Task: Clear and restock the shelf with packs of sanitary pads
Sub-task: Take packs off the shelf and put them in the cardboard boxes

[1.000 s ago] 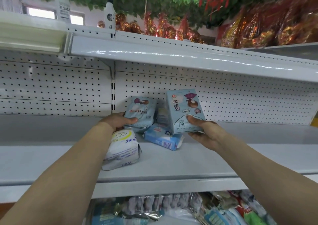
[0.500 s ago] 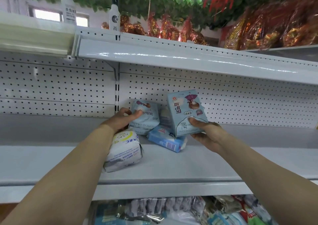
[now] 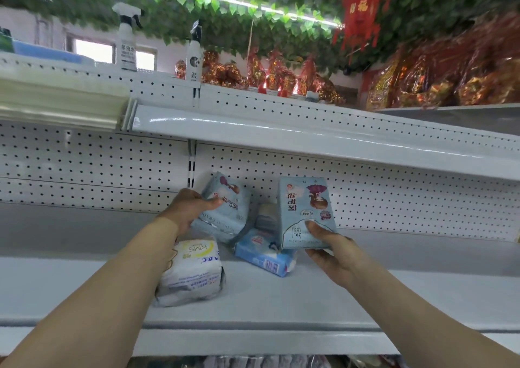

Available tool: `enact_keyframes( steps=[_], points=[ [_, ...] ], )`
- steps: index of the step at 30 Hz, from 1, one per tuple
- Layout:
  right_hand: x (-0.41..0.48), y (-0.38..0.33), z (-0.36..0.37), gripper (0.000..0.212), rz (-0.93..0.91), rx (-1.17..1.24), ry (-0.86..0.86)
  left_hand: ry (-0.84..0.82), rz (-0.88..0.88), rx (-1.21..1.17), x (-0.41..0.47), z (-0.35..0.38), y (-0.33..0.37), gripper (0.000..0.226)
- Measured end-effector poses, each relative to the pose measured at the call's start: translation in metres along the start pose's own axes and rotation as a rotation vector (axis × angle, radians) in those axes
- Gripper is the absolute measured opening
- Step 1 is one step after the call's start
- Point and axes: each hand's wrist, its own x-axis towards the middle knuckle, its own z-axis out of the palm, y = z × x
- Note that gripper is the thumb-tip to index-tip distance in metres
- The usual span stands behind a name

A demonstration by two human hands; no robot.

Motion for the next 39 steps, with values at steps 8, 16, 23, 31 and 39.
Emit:
enact_keyframes(
  steps=[8, 16, 23, 31, 39],
  points=[
    [-0.051, -0.028, -0.031, 0.026, -0.02, 0.017, -0.04, 0.173, -0.051, -0.177, -0.044, 0.027, 0.042, 0.043],
    [-0.135, -0.082, -0.135, 0.018, -0.041, -0.002, -0.009, 0.091, -0.073, -0.309, -0.147, 0.14, 0.063, 0.042],
    [-0.224, -0.128, -0.276, 0.016, -0.057, 0.012, 0.144, -0.05, -0.076, -0.39, -0.266, 0.295, 0.056, 0.025],
    [-0.317, -0.163, -0.459, 0.016, -0.075, 0.01, 0.326, -0.265, -0.133, -0.411, -0.367, 0.465, 0.034, 0.027],
    [-0.363, -0.169, -0.614, 0.017, -0.097, 0.063, 0.477, -0.416, -0.206, -0.308, -0.429, 0.62, 0.012, 0.019]
  ],
)
